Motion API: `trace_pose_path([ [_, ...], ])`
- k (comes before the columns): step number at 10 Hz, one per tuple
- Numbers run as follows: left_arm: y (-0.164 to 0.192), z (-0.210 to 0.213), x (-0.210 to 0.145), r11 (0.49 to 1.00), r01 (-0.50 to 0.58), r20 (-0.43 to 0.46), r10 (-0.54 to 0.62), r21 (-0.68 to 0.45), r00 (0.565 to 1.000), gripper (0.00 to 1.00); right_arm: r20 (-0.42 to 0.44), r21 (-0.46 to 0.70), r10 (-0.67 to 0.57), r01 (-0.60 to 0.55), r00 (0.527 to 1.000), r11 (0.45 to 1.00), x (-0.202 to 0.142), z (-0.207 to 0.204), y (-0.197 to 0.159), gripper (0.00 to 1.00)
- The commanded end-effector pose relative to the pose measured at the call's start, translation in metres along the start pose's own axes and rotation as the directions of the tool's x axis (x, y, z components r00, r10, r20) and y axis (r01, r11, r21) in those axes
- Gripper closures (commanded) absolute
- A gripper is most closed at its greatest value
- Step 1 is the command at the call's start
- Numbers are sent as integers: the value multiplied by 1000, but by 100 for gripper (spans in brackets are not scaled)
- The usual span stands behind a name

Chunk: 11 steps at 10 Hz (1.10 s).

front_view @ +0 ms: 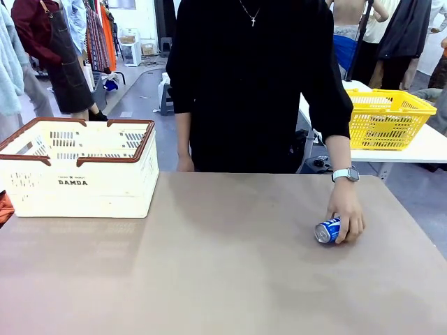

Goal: Place the drinks into the Shopping basket.
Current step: Pick up one drink and place it into the Shopping basket.

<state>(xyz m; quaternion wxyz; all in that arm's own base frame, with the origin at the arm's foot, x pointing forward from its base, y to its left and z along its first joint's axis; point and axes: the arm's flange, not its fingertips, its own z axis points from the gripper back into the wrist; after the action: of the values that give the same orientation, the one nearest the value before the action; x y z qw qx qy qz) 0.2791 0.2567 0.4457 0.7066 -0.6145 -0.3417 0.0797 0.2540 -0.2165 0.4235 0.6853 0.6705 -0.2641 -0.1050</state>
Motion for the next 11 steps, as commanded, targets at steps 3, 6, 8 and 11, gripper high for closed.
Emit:
trace_pose_path([
  [3,-3,1,0,1000,-3,4,3,-12,1000,0,-2,4,-12,12,1000,1000,1,1,4,0],
  [6,-3,1,0,1000,-3,4,3,-12,1000,0,-2,4,-12,12,1000,1000,1,1,4,0],
  [8,-3,1,0,1000,-3,4,3,-12,1000,0,0,0,0,0,1000,1000,0,0,0,0],
  [11,-3,1,0,1000,-3,4,3,-12,1000,0,-180,-238,157,-198,971,951,10,-72,43,0],
])
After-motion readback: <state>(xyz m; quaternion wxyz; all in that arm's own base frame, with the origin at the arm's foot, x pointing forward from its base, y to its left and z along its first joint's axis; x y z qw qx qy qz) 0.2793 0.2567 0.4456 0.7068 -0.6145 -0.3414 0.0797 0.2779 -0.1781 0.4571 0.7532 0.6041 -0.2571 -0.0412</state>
